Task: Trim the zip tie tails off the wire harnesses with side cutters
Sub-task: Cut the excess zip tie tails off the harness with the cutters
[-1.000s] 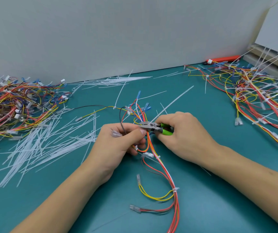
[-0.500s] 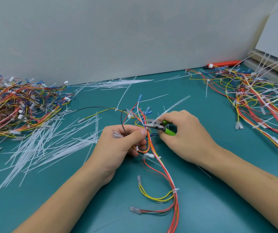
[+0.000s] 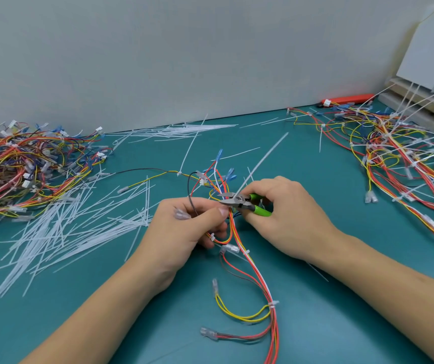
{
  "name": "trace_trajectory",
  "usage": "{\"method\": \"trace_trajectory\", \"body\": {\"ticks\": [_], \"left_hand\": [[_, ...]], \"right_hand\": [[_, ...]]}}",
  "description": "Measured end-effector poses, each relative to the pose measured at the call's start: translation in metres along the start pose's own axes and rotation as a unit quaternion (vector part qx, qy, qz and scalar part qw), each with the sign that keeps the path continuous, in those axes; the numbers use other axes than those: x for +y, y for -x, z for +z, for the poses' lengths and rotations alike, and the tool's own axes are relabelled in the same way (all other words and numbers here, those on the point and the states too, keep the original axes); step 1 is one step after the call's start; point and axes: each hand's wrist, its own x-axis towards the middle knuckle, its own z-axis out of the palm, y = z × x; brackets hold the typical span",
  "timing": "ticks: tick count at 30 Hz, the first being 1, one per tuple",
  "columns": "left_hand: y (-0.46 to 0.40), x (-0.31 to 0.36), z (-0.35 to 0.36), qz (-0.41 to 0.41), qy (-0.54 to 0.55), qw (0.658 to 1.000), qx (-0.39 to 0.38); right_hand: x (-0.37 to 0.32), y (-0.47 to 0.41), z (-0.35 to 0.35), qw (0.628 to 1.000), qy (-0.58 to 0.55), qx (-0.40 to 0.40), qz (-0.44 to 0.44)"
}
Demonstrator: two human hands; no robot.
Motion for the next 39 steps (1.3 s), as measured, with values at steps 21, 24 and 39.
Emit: {"method": "trace_trajectory", "body": {"ticks": [21,24,39], "left_hand": [[0.003,0.005,0.001,-0.006,-0.007,1.0,0.005],[0.003,0.005,0.001,-0.008,-0.006,1.0,0.008],[0.001,0.002,0.0,-0.011,0.004,1.0,0.013]], "right_hand": [[0.002,0.0,0.001,0.999,0.039,-0.035,-0.003],[0.003,0.0,0.001,1.0,0.019,-0.019,-0.001],[0.007,-0.004,0.001,0.998,-0.058,-0.006,-0.008]]}}
